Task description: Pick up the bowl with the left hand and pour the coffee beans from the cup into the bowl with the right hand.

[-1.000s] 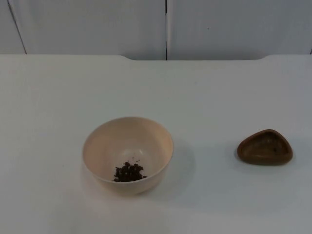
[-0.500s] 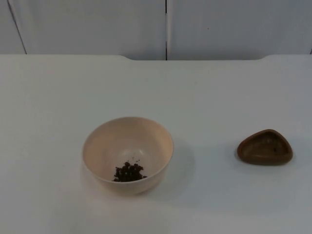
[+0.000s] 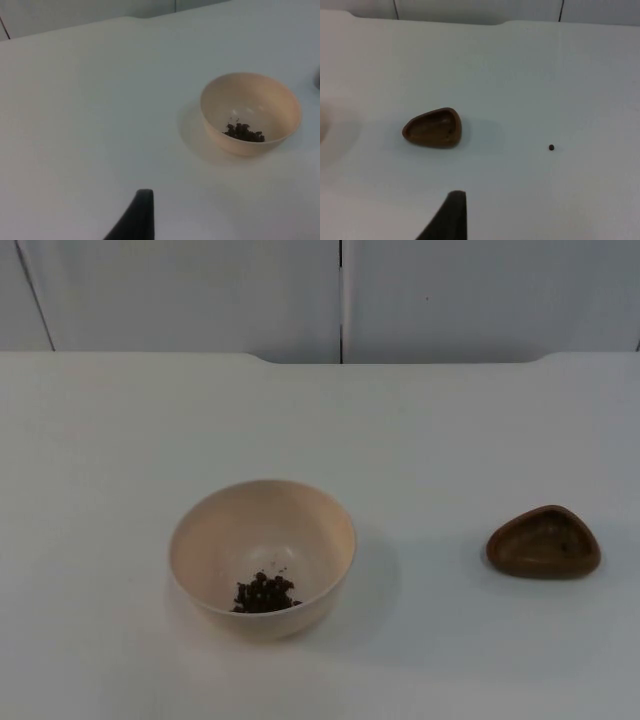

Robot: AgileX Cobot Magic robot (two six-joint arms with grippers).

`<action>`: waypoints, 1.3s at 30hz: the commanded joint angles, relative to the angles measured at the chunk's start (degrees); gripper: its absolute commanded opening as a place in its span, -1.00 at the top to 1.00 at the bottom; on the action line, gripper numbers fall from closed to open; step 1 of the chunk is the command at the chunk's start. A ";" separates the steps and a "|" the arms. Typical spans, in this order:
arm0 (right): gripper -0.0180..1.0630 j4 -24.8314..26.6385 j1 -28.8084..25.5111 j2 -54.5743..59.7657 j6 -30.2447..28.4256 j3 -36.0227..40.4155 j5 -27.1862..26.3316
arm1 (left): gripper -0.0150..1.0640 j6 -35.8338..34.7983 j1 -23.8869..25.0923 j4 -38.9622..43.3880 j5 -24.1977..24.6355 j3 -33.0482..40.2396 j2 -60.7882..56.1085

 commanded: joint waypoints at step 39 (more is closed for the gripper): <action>-0.99 0.13 -0.50 -0.16 0.13 0.52 -0.04 | -0.98 -0.47 23.83 -0.13 -0.02 0.25 -0.21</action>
